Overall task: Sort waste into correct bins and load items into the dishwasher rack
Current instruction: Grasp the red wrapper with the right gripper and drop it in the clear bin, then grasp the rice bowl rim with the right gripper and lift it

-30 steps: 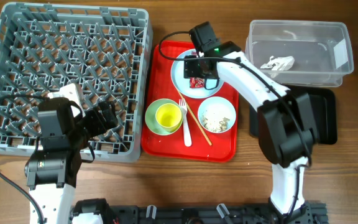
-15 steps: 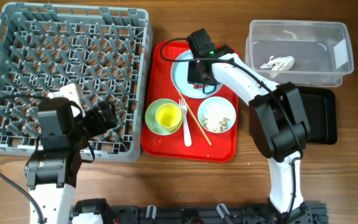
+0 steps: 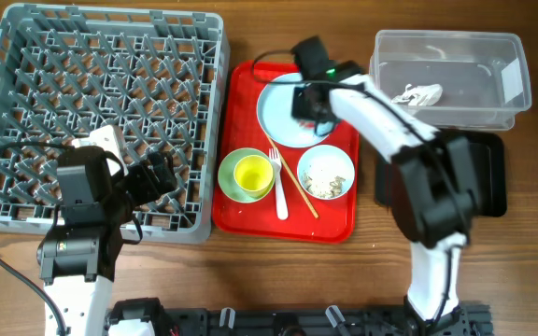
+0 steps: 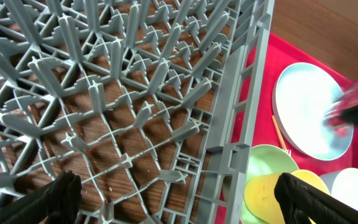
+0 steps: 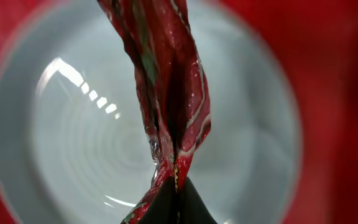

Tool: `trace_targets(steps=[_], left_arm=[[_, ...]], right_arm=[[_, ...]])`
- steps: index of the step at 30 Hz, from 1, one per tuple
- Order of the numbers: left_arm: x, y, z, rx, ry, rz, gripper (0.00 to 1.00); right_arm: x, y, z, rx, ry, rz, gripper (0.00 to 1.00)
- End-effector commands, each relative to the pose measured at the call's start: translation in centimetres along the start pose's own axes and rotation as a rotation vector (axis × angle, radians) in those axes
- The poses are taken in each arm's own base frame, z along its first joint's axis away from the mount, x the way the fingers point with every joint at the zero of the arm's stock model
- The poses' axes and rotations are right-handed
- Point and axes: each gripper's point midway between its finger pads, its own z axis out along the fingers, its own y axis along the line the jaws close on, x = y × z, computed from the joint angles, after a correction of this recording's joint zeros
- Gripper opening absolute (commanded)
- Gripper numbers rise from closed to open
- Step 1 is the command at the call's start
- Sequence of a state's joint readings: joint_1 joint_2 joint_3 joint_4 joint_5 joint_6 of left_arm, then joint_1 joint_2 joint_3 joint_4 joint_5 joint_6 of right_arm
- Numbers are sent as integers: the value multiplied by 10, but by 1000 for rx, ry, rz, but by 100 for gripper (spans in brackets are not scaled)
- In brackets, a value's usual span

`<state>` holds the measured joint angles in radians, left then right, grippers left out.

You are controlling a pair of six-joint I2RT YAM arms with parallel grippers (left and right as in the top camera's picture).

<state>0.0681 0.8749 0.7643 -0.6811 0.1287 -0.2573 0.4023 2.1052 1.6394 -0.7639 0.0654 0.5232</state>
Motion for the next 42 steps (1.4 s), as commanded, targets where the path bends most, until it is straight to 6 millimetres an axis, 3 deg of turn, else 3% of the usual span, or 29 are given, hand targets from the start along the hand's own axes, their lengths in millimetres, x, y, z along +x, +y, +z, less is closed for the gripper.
trace_targets(steps=[1, 5, 9, 10, 12, 15, 19, 21, 25, 29, 33, 42], left_arm=[[-9, -4, -6, 15, -30, -9, 100], [-9, -4, -6, 15, -30, -9, 100], [-9, -4, -6, 15, -29, -9, 100], [-9, -4, -6, 15, -30, -9, 100], [-9, -4, -6, 15, -30, -9, 100], [-9, -4, -6, 15, -30, -9, 100], [-10, -4, -6, 15, -30, -9, 100], [-10, -4, -6, 15, -30, -9, 100], [-10, -4, -6, 15, -31, -9, 100], [-10, -4, -6, 15, -30, -9, 100], [-10, -4, -6, 15, -31, -9, 100], [-9, -4, -6, 15, -30, -9, 100]], right_arm=[[-66, -39, -94, -1, -251, 109, 4], [-86, -91, -130, 39, -323, 222, 7], [-85, -139, -128, 90, -295, 382, 13], [-86, -149, -126, 91, -288, 413, 18], [-92, -154, -126, 53, -291, 423, 54], [-105, -142, -138, -76, -313, 302, 74], [-98, -117, -158, -194, -303, 171, 75], [-79, -98, -166, -262, -243, 104, 74], [-22, -66, -166, -316, -43, -7, 73], [31, -40, -154, -295, 127, -95, 68], [68, -29, -133, -195, 210, -102, 67], [122, -2, -73, -107, 197, -135, 58]])
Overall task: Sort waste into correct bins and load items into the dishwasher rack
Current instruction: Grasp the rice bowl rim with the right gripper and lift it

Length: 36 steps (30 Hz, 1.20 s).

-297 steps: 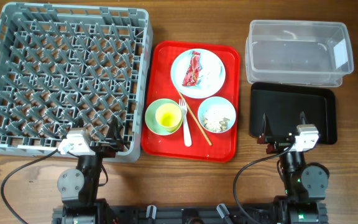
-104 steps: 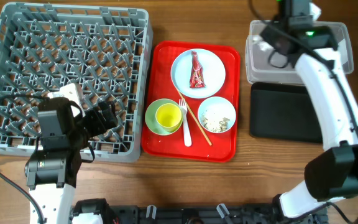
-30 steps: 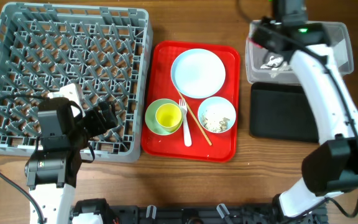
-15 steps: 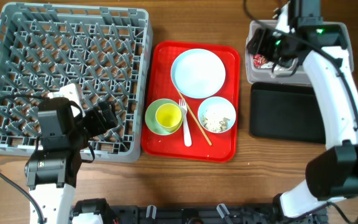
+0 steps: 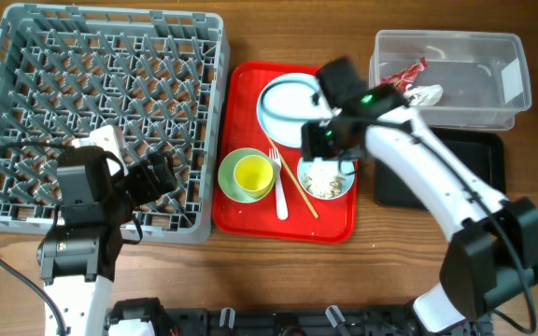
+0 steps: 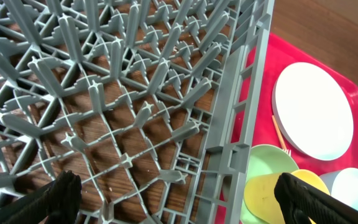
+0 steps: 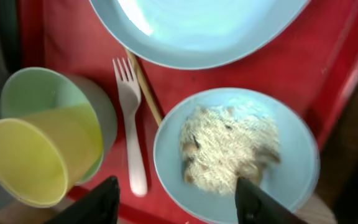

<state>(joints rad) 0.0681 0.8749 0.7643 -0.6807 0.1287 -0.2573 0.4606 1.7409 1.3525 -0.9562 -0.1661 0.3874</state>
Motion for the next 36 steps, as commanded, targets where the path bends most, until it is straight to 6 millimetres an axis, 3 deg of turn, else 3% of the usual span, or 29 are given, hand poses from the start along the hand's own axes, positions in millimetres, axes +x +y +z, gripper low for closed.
trace_targets(steps=[1, 6, 10, 18, 25, 30, 36], left_arm=[[-9, -4, -6, 15, -29, -9, 100], [-9, -4, -6, 15, -29, -9, 100], [-9, -4, -6, 15, -30, -9, 100], [-9, -4, -6, 15, -29, -9, 100], [-9, -4, -6, 15, -30, -9, 100], [-9, -4, -6, 15, -30, -9, 100], [-9, -4, -6, 15, -30, -9, 100]], right_arm=[[13, -2, 21, 55, -20, 69, 56], [17, 5, 42, 32, -50, 108, 51], [18, -4, 51, 74, -68, 160, 45], [18, -1, 70, 76, -62, 148, 41], [19, -4, 89, 91, -44, 201, 28], [23, -6, 96, 101, -24, 206, 26], [17, -1, 88, 96, -30, 192, 4]])
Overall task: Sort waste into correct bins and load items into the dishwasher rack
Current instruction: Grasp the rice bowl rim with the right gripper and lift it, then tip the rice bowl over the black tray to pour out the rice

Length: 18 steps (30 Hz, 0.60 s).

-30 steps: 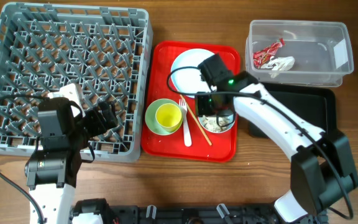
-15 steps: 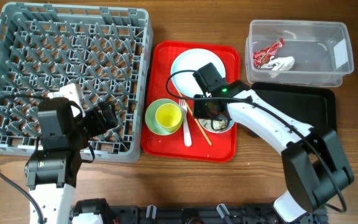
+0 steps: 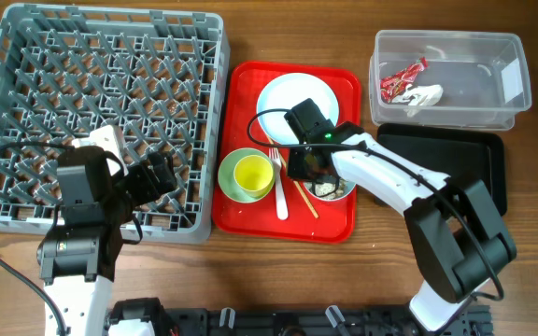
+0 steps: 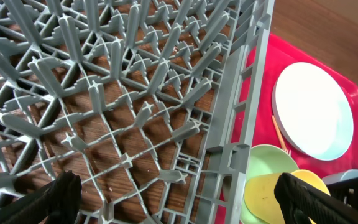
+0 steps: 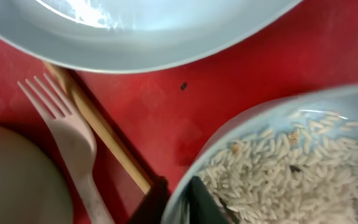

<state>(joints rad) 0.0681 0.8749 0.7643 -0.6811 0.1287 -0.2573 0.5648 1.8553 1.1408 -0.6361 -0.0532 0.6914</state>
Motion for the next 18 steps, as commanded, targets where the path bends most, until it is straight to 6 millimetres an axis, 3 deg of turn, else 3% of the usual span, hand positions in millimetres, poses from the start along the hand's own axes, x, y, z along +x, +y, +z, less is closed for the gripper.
trace_targets(steps=[1, 10, 15, 18], left_arm=[[-9, -4, -6, 15, -30, -9, 100], [-10, -4, -6, 15, -30, -9, 100], [-10, -4, -6, 15, -32, -8, 100], [-11, -4, -7, 17, -38, -8, 100]], right_arm=[[-5, 4, -3, 5, -7, -18, 4], [-34, 11, -59, -44, -130, -44, 4], [-52, -3, -103, -124, -198, -22, 4], [-63, -22, -127, -176, -224, 6, 4]])
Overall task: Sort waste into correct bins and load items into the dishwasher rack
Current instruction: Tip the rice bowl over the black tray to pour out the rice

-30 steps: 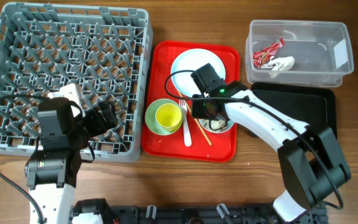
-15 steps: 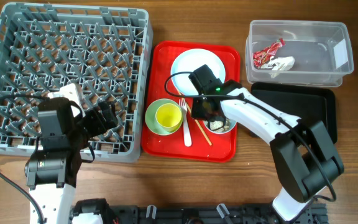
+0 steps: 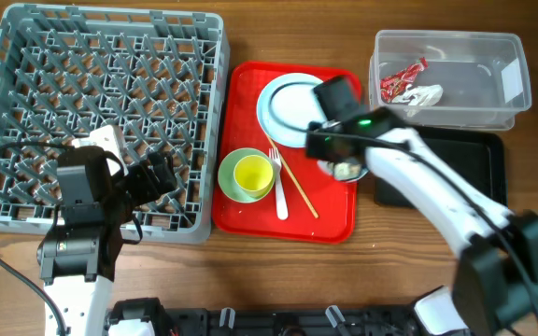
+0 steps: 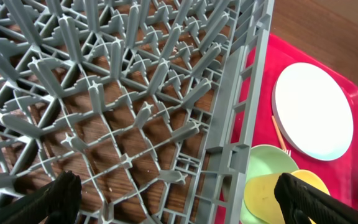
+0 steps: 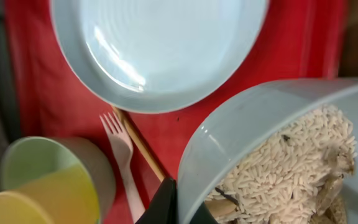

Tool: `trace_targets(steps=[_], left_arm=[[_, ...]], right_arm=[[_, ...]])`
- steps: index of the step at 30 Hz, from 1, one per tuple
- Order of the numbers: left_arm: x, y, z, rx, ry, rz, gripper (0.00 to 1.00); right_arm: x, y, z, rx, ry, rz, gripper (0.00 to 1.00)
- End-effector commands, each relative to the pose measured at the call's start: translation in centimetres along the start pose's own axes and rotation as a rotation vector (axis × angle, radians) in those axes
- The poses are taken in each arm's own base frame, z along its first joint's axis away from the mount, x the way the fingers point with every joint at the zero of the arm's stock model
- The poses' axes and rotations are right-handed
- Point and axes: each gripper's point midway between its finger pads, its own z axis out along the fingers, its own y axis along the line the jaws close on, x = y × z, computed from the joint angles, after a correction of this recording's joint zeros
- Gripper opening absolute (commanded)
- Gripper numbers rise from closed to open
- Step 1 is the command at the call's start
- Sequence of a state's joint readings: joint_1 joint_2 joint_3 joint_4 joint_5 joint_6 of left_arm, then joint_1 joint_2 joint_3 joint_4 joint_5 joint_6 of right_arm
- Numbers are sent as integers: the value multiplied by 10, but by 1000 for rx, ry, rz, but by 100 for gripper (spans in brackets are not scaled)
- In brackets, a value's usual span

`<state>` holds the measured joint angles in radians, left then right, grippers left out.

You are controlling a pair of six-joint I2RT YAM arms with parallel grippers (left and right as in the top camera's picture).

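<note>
My right gripper (image 5: 180, 203) is shut on the rim of a pale blue bowl (image 5: 247, 109) of rice (image 5: 291, 162), held up over the right edge of the red tray (image 3: 250, 219). In the overhead view the bowl (image 3: 347, 170) hangs beside the black bin (image 3: 465, 177). On the tray lie a pale blue plate (image 3: 288, 107), a green bowl (image 3: 232, 182) with a yellow cup (image 3: 252, 173) in it, a white fork (image 3: 277, 187) and a chopstick (image 3: 297, 191). My left gripper (image 4: 179, 205) stands open over the near right corner of the grey dishwasher rack (image 3: 101, 19).
A clear bin (image 3: 493, 93) at the back right holds a red wrapper (image 3: 400, 77) and a crumpled white tissue (image 3: 425, 94). The black bin lies just in front of it. The rack fills the left half of the wooden table (image 3: 362, 261).
The rice bowl, which rested on the tray in my shut right gripper, is now raised off it and a little further right and back. The left arm has not moved.
My right gripper first held a red wrapper above the plate. Then the wrapper lay in the clear bin and the gripper stood open over the rice bowl. Then it was shut on the bowl's rim, and now holds the bowl clear of the tray.
</note>
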<state>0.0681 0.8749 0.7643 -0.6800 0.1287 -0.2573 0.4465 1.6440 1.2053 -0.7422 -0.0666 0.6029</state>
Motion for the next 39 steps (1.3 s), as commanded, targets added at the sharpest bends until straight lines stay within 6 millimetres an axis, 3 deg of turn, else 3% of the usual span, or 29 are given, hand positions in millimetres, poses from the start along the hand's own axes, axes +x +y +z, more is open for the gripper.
trace_targets(steps=[1, 5, 12, 27, 35, 39], left_arm=[[-11, -4, -7, 17, -38, -8, 100], [-12, -5, -7, 18, -40, -7, 100], [-12, -5, -7, 18, -40, -8, 100], [-12, -5, -7, 18, -40, -7, 100], [-12, -5, -7, 18, -40, -8, 100], [-12, -5, -7, 18, -40, -8, 100]], right_arm=[[-29, -11, -44, -105, -72, 3, 4], [-36, -33, -54, -178, -42, 19, 4], [-33, -81, -54, -385, 30, 96, 4], [-37, -131, -57, -892, -10, 327, 4], [-49, -169, -59, -1115, -66, 515, 4], [-56, -187, -70, -1204, -129, 560, 5]])
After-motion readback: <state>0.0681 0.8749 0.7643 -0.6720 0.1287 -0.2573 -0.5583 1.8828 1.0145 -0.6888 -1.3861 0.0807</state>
